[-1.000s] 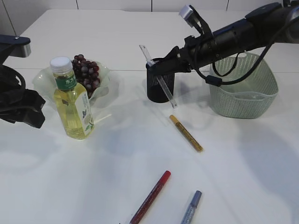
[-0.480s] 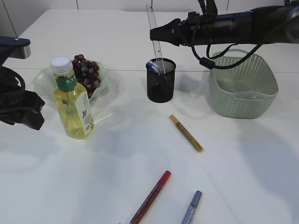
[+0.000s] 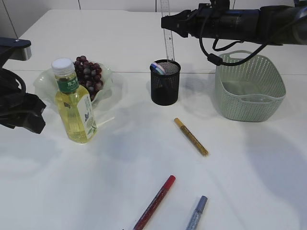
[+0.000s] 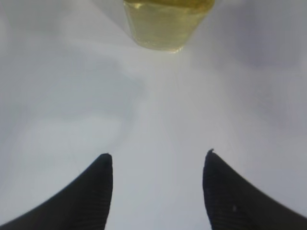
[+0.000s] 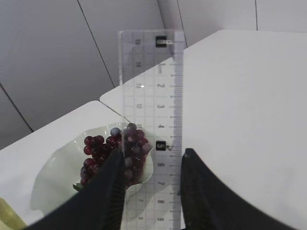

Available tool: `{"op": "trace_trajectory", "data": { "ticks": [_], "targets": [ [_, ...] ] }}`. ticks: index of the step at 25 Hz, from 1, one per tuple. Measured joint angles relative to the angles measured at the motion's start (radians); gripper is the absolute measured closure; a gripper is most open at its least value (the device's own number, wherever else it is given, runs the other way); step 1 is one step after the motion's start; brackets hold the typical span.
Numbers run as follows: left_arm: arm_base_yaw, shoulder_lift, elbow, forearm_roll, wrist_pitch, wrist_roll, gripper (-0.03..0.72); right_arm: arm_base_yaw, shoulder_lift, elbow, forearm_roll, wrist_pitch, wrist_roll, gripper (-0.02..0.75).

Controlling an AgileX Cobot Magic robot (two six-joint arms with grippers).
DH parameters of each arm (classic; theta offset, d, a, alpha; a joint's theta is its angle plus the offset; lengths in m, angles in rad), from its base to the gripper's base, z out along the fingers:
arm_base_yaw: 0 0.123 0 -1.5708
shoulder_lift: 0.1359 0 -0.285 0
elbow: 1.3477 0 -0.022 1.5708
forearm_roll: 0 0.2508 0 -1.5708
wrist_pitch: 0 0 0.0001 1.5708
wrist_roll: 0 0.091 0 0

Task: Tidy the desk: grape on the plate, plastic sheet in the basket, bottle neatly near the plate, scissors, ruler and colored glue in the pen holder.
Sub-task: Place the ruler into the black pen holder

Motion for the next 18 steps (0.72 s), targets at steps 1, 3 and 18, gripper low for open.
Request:
{"op": "trace_trajectory", "data": {
  "ticks": [1, 3, 18],
  "targets": [
    [0.0, 0.0, 0.0, 0.0, 0.0, 0.0, 0.253, 0.0, 0.0, 0.0, 0.002, -0.002, -0.019, 0.467],
    [0.0, 0.0, 0.0, 0.0, 0.002, 0.0, 0.253, 0.0, 0.0, 0.0, 0.004, -0.011, -0.047, 0.467],
    [0.0, 0.006, 0.0, -0.002, 0.0, 0.0, 0.253, 0.0, 0.049, -0.007, 0.01, -0.034, -0.13, 0.467]
  ]
}}
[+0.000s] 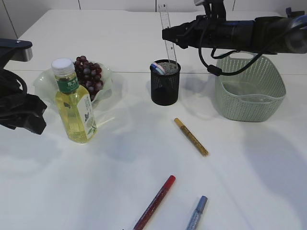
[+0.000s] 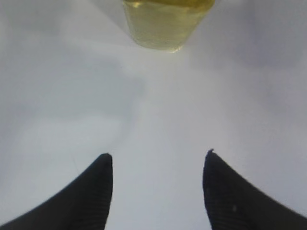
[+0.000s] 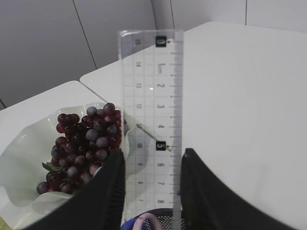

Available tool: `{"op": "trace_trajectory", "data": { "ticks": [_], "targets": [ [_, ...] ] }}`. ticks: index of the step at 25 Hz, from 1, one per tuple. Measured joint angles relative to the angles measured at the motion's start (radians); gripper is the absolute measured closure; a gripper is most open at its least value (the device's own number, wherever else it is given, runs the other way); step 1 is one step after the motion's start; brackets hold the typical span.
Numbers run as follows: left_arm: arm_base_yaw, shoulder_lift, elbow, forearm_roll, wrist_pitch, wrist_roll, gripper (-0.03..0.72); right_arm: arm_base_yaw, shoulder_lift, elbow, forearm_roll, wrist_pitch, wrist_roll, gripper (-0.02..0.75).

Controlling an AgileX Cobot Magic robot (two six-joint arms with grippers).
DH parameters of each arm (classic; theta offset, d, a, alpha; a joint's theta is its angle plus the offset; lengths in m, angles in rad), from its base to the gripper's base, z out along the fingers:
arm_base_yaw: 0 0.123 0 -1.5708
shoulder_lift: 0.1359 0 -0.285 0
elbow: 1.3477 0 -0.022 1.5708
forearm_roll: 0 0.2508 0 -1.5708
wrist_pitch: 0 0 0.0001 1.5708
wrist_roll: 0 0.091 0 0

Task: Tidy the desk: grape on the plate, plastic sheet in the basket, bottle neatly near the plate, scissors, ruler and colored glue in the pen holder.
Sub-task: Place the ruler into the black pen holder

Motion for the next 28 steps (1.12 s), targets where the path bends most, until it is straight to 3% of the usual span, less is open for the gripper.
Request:
{"op": "trace_trajectory", "data": {
  "ticks": [28],
  "targets": [
    [0.0, 0.004, 0.0, 0.012, -0.014, 0.0, 0.253, 0.02, 0.011, -0.021, 0.002, -0.022, -0.071, 0.467]
  ]
}}
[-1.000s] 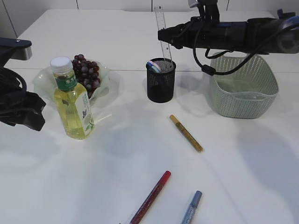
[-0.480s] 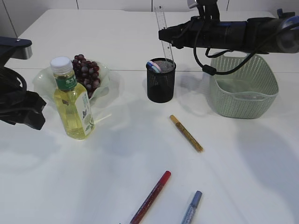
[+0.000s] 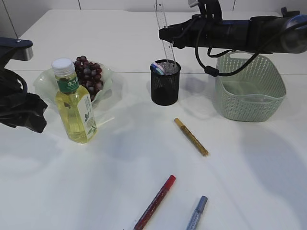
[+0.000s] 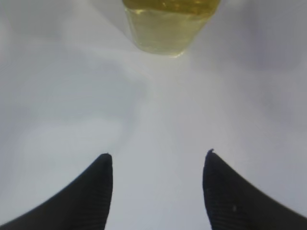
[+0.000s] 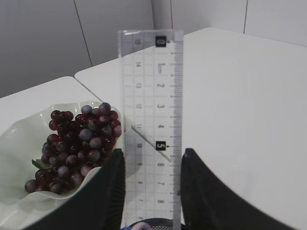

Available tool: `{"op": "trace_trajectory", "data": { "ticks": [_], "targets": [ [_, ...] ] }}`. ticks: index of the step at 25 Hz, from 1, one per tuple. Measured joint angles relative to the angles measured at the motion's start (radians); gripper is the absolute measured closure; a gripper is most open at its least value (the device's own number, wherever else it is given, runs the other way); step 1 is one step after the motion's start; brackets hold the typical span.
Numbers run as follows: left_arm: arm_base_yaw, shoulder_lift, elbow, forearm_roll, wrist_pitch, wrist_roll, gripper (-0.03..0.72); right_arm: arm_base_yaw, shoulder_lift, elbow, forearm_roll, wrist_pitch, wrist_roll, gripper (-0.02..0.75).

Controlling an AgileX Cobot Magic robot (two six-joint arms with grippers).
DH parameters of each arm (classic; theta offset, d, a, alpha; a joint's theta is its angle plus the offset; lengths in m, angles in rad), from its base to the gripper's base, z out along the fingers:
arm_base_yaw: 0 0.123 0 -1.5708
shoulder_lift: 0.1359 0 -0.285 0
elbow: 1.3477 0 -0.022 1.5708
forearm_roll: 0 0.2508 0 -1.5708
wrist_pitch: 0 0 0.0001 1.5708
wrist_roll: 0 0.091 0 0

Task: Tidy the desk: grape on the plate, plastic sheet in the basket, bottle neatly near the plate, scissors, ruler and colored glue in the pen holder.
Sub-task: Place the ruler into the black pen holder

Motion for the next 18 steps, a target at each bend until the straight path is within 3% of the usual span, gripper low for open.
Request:
{"op": "trace_trajectory", "data": {
  "ticks": [18],
  "targets": [
    [0.0, 0.0, 0.0, 0.0, 0.0, 0.0, 0.253, 0.004, 0.019, -0.008, 0.0, -0.023, -0.011, 0.458]
  ]
}}
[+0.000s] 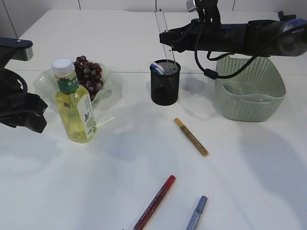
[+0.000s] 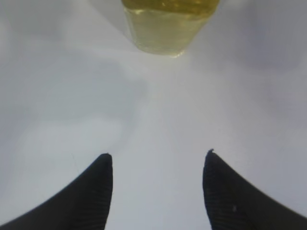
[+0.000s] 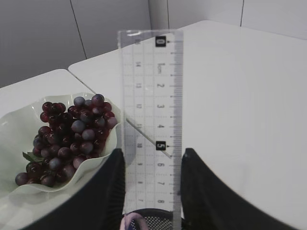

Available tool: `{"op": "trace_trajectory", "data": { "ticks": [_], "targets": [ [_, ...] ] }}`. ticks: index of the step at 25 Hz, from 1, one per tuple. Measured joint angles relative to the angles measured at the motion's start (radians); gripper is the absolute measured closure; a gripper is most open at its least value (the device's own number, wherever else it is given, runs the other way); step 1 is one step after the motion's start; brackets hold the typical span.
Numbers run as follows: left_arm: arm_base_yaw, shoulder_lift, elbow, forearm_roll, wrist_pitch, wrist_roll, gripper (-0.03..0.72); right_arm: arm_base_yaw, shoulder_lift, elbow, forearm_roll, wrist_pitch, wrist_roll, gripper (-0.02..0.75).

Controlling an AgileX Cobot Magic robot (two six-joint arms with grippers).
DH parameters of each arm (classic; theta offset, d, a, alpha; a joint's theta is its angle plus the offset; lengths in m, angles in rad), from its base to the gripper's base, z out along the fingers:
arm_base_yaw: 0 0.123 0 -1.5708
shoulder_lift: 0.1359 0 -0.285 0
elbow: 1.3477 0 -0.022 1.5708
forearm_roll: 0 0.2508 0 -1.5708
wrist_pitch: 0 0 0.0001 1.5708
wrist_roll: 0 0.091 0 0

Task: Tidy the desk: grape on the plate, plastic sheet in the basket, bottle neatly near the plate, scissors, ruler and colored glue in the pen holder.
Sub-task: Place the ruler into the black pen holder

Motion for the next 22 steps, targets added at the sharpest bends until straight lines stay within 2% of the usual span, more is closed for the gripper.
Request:
{"op": "trace_trajectory", "data": {
  "ticks": [17, 22],
  "targets": [
    [0.0, 0.0, 0.0, 0.0, 0.0, 0.0, 0.253, 0.0, 0.0, 0.0, 0.0, -0.006, 0.019, 0.43],
    [0.0, 0.0, 0.0, 0.0, 0.0, 0.0, 0.253, 0.0, 0.0, 0.0, 0.0, -0.006, 0.021, 0.39]
  ]
}}
